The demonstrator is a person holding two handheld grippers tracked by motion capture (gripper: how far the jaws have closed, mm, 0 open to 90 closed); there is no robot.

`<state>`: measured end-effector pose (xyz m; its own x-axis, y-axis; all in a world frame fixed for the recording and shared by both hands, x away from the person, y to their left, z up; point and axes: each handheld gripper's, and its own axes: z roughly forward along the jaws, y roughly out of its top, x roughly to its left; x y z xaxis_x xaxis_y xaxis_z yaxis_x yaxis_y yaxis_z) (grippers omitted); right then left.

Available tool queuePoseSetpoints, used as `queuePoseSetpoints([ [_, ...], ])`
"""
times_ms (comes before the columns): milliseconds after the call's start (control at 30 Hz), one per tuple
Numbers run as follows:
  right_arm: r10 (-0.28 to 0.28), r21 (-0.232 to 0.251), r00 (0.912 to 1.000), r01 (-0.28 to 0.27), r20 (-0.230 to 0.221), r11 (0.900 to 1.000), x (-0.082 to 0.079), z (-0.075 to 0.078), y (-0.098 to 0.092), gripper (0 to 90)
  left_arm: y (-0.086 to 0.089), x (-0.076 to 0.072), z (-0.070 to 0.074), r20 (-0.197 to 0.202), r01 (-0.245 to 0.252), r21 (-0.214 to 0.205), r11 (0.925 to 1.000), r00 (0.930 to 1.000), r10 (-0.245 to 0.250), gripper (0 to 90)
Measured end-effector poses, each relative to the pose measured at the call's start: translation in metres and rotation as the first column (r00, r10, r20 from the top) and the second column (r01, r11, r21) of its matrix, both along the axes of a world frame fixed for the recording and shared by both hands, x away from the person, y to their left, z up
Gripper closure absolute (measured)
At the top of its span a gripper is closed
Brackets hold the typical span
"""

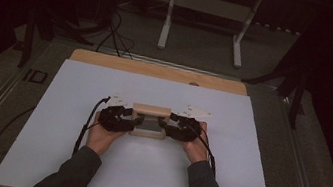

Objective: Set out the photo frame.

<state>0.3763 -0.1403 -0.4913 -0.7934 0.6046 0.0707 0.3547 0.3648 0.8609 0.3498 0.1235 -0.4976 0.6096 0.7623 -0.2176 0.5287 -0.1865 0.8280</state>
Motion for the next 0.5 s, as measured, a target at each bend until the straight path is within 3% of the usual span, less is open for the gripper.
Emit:
queuePoseSetpoints([
  [133, -0.012, -0.01, 0.9996, 0.012, -0.025, 0.9999, 0.0003, -0.0019, -0.0032, 40.0, 0.0006, 0.0009, -0.0012, -0.011, -0.01, 0.003, 0.9999, 0.9999, 0.01, 40.7],
  [500, -0.02, -0.014, 0.9994, 0.02, -0.027, 0.9997, -0.0037, -0.0012, -0.0091, 38.2, 0.003, 0.001, -0.0016, -0.024, -0.019, -0.005, 0.9998, 0.9995, 0.019, 38.9],
])
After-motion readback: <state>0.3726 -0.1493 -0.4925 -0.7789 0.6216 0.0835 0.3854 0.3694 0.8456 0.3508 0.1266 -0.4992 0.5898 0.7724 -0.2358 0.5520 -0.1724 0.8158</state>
